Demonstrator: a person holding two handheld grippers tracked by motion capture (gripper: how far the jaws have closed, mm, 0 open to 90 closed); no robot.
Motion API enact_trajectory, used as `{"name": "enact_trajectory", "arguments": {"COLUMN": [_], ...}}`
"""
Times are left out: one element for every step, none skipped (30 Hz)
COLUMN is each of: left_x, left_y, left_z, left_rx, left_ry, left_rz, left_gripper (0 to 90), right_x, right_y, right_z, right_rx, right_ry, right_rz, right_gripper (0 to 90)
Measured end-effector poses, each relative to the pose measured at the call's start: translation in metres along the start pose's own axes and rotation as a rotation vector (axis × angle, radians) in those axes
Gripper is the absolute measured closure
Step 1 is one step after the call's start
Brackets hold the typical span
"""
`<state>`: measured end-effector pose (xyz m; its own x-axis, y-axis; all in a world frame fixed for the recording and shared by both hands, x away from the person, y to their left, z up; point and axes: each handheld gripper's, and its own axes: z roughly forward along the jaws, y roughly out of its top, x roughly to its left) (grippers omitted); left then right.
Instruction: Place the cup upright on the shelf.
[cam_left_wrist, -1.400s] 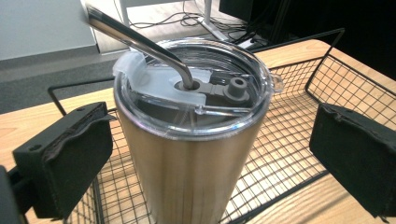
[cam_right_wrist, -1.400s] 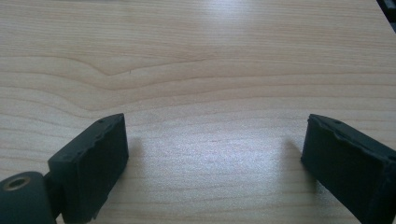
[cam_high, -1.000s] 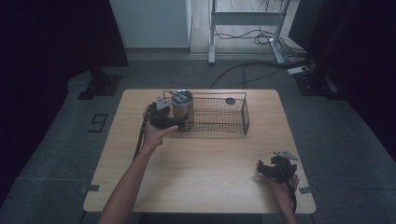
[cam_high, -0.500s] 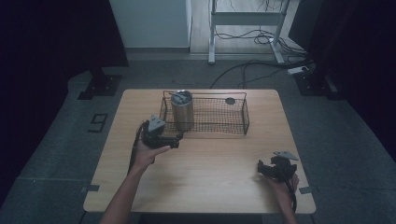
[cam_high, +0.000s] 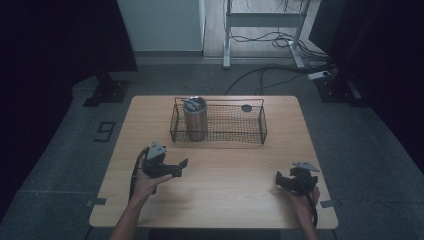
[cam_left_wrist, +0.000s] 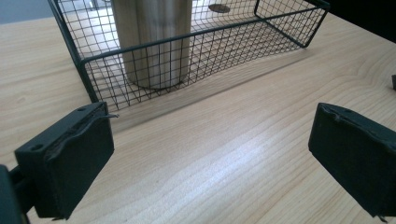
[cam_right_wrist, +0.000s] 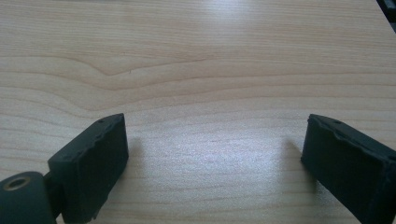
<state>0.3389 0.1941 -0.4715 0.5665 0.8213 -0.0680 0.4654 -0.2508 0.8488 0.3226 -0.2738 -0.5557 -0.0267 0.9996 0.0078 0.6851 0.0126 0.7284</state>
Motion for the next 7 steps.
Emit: {"name": "enact_trajectory", "arguments": {"left_x": [-0.0002, -0.0006, -0.001, -0.0012, -0.0015, -0.0018, -0.0021], "left_y": [-0.0001, -0.0001, -0.0002, -0.0003, -0.0004, -0.0007, -0.0011], "left_z": [0.0, 0.0, 0.0002, 0.0005, 0.0009, 0.0013, 0.0015], "left_rx": [0.0, 0.0, 0.0, 0.001, 0.003, 0.004, 0.005], "left_ry": [0.001, -0.001, 0.0, -0.002, -0.002, -0.002, -0.002], "left_rz": [0.002, 0.003, 0.004, 0.006, 0.008, 0.008, 0.008], "left_gripper": [0.3, 0.4, 0.4, 0.4, 0.4, 0.4, 0.4], "right_x": [0.0, 0.0, 0.0, 0.0, 0.0, 0.0, 0.0], "right_y": [0.0, 0.0, 0.0, 0.0, 0.0, 0.0, 0.0], "right_z": [0.0, 0.0, 0.0, 0.0, 0.0, 0.0, 0.0], "right_rx": [0.0, 0.0, 0.0, 0.0, 0.0, 0.0, 0.0], "right_ry": [0.0, 0.0, 0.0, 0.0, 0.0, 0.0, 0.0], "right_rz": [0.0, 0.0, 0.0, 0.0, 0.0, 0.0, 0.0], "right_gripper": [6.9, 6.9, 6.9, 6.9, 6.9, 6.8, 6.8]}}
